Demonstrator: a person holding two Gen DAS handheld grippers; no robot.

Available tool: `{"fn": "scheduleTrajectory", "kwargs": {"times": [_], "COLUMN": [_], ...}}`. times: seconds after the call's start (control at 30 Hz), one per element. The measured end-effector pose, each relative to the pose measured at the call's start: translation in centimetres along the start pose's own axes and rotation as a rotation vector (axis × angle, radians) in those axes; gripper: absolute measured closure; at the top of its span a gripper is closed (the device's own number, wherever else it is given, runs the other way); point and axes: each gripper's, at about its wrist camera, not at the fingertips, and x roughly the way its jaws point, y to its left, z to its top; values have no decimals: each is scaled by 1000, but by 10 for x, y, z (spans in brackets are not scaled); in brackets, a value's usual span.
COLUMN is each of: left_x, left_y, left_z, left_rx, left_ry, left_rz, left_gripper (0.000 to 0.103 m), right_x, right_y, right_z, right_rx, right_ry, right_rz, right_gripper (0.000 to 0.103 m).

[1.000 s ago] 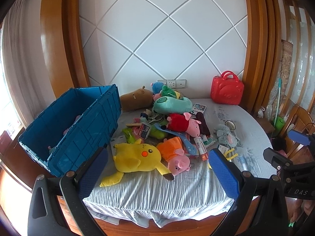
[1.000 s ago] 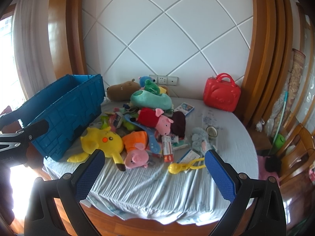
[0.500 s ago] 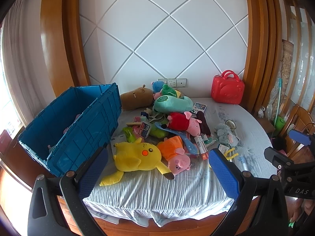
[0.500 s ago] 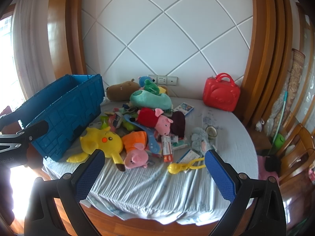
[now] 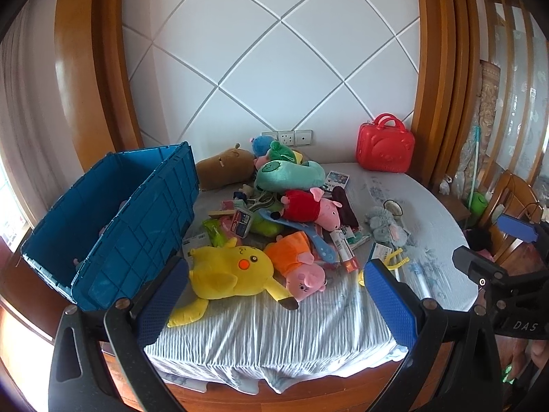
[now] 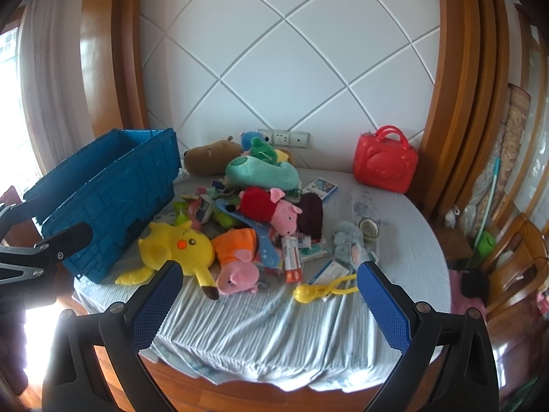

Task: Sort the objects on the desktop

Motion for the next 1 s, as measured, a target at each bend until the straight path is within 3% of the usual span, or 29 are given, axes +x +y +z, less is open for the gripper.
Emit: {"fn": "scheduleTrajectory", "kwargs": {"times": [0.8,1.0], "left_x": [31,46], "left_y": [57,61], "left_z": [-7,-14], "left_rx": [-5,29], "left_ry": [3,-57], "left_rz": [-56,-46], "left_gripper": [0,0], "right_x": [26,37], "right_y": [45,43], "right_z": [-3,-9], "right_rx": [1,8], "right_ry": [35,54], "right_rz": [-49,-50], "right_gripper": [0,0]}}
